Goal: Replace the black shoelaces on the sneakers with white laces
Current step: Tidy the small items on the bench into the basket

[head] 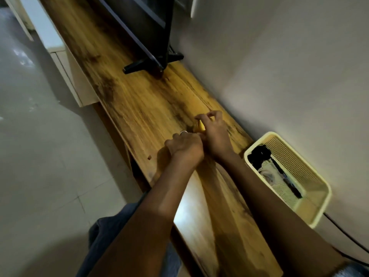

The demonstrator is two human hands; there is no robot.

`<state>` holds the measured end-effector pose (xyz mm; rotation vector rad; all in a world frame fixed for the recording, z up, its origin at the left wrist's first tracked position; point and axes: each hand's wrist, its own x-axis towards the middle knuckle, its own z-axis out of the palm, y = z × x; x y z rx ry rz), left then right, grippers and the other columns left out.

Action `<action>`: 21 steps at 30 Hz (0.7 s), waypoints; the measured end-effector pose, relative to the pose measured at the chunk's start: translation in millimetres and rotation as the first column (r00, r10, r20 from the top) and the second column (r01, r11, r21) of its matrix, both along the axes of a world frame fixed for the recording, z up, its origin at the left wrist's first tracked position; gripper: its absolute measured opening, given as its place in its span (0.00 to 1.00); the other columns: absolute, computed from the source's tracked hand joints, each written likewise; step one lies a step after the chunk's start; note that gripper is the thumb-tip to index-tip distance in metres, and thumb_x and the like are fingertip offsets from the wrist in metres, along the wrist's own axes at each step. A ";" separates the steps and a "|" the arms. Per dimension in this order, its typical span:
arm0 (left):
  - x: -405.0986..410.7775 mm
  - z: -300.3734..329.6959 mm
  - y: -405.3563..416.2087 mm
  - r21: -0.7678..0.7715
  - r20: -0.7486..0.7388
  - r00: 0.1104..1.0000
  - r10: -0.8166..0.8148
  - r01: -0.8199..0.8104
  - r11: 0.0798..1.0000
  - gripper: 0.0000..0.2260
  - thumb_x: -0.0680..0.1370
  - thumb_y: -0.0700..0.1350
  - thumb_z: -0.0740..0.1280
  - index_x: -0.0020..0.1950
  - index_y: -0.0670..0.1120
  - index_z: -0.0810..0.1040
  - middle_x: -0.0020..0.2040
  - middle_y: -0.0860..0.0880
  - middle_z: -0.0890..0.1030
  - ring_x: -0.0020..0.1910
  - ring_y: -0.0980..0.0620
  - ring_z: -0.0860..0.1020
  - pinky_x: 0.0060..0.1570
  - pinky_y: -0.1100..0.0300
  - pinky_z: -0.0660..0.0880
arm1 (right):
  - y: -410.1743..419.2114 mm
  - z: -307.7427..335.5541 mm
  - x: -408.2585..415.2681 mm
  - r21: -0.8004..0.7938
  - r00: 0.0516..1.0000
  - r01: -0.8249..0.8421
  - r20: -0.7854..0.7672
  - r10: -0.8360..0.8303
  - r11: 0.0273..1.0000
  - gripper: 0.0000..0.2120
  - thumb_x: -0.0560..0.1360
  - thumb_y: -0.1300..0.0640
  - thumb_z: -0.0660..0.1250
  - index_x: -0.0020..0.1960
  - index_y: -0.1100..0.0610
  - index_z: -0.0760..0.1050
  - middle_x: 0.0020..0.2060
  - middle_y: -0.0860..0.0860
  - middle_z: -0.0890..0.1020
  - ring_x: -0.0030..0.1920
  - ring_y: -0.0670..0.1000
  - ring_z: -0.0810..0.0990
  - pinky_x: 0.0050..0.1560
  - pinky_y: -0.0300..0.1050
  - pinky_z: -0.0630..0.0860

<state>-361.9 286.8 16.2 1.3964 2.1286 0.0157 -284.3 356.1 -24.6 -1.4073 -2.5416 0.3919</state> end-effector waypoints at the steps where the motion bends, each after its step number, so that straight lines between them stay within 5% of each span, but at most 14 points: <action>1: 0.6 -0.9 -0.2 0.015 -0.002 1.000 0.004 -0.004 1.000 0.18 0.82 0.46 0.58 0.71 0.45 0.66 0.70 0.43 0.68 0.70 0.43 0.65 0.65 0.48 0.64 | -3.9 5.0 4.3 0.029 0.999 0.007 -0.045 -0.006 1.000 0.24 0.75 0.57 0.68 0.69 0.52 0.68 0.69 0.57 0.62 0.68 0.59 0.65 0.63 0.49 0.69; 6: 10.5 -3.6 3.3 0.168 0.044 0.999 -0.005 -0.002 0.986 0.18 0.82 0.47 0.58 0.71 0.48 0.67 0.69 0.44 0.70 0.68 0.43 0.68 0.62 0.47 0.66 | -18.3 41.8 33.5 0.167 0.946 0.118 -0.318 -0.060 0.979 0.24 0.72 0.62 0.70 0.67 0.54 0.71 0.64 0.59 0.66 0.64 0.58 0.70 0.60 0.53 0.75; 11: 29.2 -4.4 5.4 0.303 0.113 0.988 -0.104 0.066 0.951 0.21 0.82 0.52 0.58 0.74 0.48 0.64 0.69 0.44 0.70 0.69 0.44 0.68 0.63 0.47 0.65 | -31.0 70.3 91.0 0.098 0.855 0.352 -0.438 -0.277 0.931 0.22 0.73 0.61 0.71 0.65 0.50 0.72 0.65 0.55 0.64 0.61 0.50 0.68 0.61 0.50 0.76; 15: 47.2 -8.1 9.0 0.425 0.148 0.964 -0.220 0.139 0.894 0.23 0.82 0.53 0.58 0.76 0.49 0.61 0.72 0.47 0.67 0.70 0.46 0.66 0.64 0.48 0.67 | -49.0 78.5 140.8 -0.005 0.788 0.514 -0.392 -0.474 0.858 0.22 0.74 0.59 0.70 0.66 0.50 0.70 0.67 0.56 0.63 0.57 0.47 0.66 0.56 0.39 0.70; 21: 65.2 -14.2 8.9 0.450 0.119 0.933 -0.341 0.255 0.856 0.24 0.82 0.54 0.56 0.77 0.49 0.60 0.76 0.49 0.60 0.71 0.47 0.64 0.65 0.47 0.68 | -65.6 63.5 187.5 -0.071 0.755 0.609 -0.253 -0.605 0.790 0.24 0.73 0.58 0.71 0.67 0.52 0.70 0.67 0.59 0.65 0.59 0.60 0.74 0.52 0.45 0.71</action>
